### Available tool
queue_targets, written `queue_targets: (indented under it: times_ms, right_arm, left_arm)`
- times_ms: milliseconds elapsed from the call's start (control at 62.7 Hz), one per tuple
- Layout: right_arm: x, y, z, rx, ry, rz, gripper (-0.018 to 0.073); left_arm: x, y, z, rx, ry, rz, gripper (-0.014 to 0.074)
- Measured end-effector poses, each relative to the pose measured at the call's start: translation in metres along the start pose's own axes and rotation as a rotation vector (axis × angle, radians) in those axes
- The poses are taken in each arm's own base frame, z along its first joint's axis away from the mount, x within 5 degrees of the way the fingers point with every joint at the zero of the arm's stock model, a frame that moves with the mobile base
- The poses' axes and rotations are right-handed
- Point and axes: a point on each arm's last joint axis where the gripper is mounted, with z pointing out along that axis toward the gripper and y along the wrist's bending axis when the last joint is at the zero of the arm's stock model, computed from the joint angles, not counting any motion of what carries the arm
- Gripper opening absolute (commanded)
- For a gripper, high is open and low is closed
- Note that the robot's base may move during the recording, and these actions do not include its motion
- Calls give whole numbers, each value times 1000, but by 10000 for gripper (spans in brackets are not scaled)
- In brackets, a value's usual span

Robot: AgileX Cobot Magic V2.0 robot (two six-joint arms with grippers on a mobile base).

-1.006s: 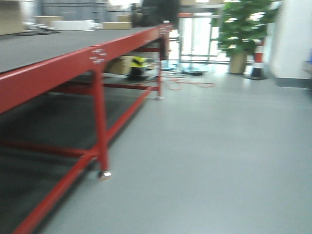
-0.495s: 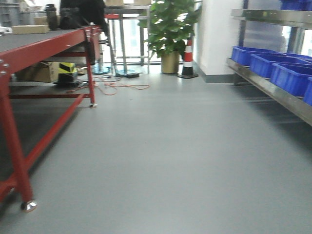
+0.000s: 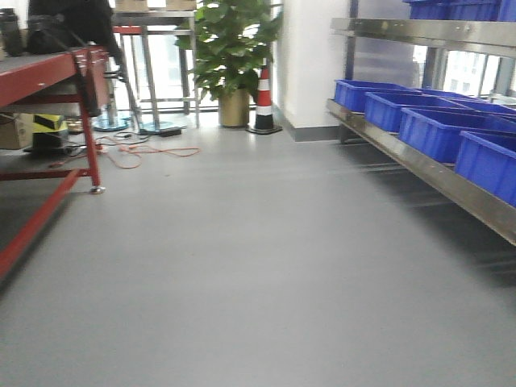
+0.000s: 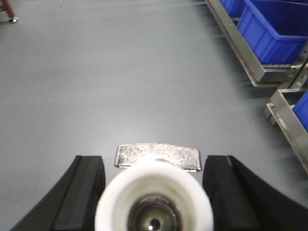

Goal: Place valve from conveyor to right shelf box
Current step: 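Drive the base to the shelf of blue bins holding both valves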

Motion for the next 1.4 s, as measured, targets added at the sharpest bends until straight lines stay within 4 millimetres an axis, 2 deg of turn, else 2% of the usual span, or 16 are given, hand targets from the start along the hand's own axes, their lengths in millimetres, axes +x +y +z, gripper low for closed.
queue_targets:
  times_ms: [1405]
  right_arm:
    - [0,0,0,0,0,0,-165]
  left_arm:
    - [0,0,0,-1,0,2,-111]
